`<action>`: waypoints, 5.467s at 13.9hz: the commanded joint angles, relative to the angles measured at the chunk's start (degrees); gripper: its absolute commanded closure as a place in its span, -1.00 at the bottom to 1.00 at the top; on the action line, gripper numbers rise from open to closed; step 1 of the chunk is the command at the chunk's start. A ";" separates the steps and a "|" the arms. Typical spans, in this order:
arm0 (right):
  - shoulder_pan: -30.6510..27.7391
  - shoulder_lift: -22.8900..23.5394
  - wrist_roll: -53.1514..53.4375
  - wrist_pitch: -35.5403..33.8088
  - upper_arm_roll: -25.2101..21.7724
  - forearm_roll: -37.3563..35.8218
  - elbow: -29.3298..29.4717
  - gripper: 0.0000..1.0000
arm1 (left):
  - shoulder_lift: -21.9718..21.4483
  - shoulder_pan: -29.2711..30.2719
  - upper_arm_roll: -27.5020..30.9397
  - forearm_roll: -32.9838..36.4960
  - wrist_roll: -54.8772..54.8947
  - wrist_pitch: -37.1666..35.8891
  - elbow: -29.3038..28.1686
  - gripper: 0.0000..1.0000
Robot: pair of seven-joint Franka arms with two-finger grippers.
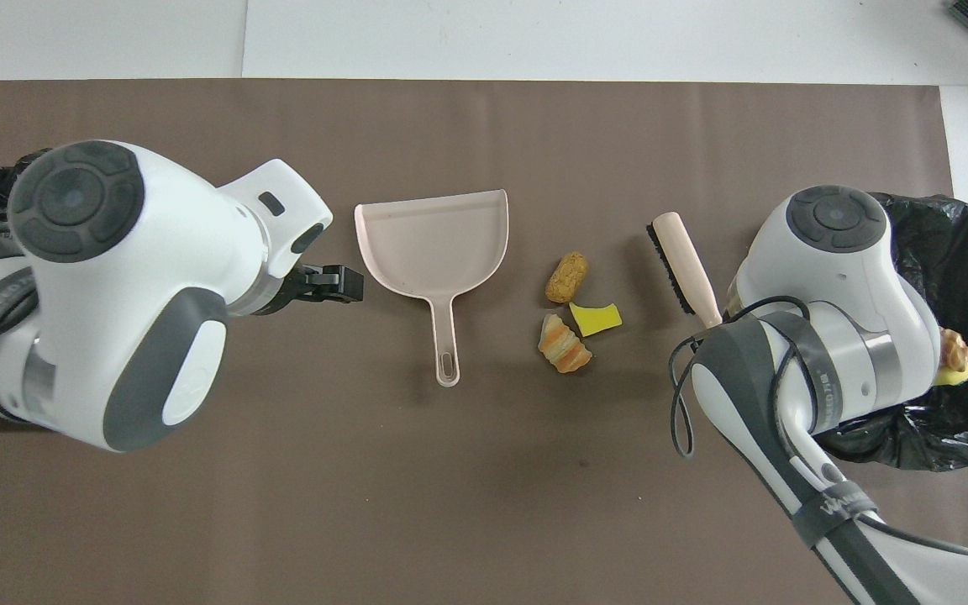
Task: Sweep and dump trash in bin
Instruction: 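Reach the left gripper to the dustpan handle, then grasp the dustpan and slide it beside the sponges with the left gripper, then sweep the sponges into the dustpan with the right gripper's brush, then sweep the last sponge into the dustpan with the right gripper's brush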
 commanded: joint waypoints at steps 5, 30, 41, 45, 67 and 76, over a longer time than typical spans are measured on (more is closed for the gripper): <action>-1.02 -0.93 0.30 1.73 0.61 0.91 -1.09 1.00 | 9.68 -8.20 0.82 2.93 -10.82 10.30 -0.87 -1.00; 0.03 -5.23 9.35 1.20 0.87 8.01 -8.11 1.00 | 4.50 -9.26 1.44 8.90 23.15 -3.47 -4.39 1.00; 11.72 -0.23 14.57 9.20 1.22 15.18 -9.44 1.00 | 1.24 -11.53 1.26 10.48 53.16 -3.50 -11.41 1.00; 13.99 -0.05 7.94 10.26 1.22 34.09 -8.83 1.00 | -0.52 -12.51 1.26 13.21 52.55 0.55 -14.93 1.00; 14.43 12.00 4.05 4.10 1.31 13.43 9.99 1.00 | 1.15 -5.83 1.27 13.21 55.97 5.65 -15.02 1.00; 14.10 4.36 11.81 1.30 3.33 31.31 8.67 1.00 | 0.97 -5.31 1.26 13.13 63.61 6.26 -15.29 1.00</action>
